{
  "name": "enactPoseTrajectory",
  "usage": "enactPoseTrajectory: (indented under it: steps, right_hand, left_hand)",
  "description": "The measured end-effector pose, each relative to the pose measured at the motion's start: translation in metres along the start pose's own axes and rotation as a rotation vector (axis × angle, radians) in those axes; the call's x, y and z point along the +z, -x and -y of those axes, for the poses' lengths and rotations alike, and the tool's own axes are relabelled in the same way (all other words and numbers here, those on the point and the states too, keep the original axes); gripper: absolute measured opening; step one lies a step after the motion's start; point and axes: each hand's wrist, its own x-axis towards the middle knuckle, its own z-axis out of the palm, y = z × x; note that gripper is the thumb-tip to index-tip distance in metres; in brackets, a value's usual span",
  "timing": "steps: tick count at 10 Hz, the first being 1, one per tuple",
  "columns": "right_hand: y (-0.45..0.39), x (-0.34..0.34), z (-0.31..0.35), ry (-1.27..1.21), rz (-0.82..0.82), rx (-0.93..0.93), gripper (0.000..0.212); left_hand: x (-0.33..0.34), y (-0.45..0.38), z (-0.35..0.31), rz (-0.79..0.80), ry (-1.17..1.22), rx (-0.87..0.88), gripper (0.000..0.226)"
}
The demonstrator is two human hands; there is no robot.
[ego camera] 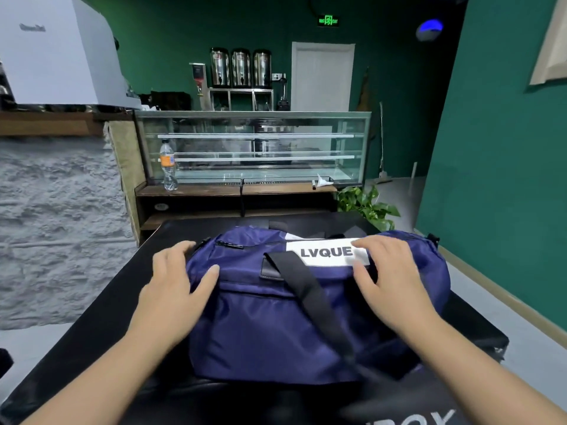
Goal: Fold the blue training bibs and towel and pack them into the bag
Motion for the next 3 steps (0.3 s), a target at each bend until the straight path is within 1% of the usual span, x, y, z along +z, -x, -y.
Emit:
enactPoseTrajectory:
  steps: [1,2,3]
  right_hand:
    - [-0.017,0.009,-0.015,0.181,0.173,0.007,0.055]
    - [-0.016,0.028,-0.032,0.203,0.389,0.071,0.052]
    - [-0.005,0.066,-0.029,0.134,0.395,-0.003,0.052]
  left_hand:
    - [0.005,-0.018,0.0,-0.043,-0.124,0.137,0.05]
    - [0.017,-0.043,0.014,0.058,-0.098,0.246,0.037]
    - [0.041,-0.048,0.039,0.07,0.02,0.332,0.027]
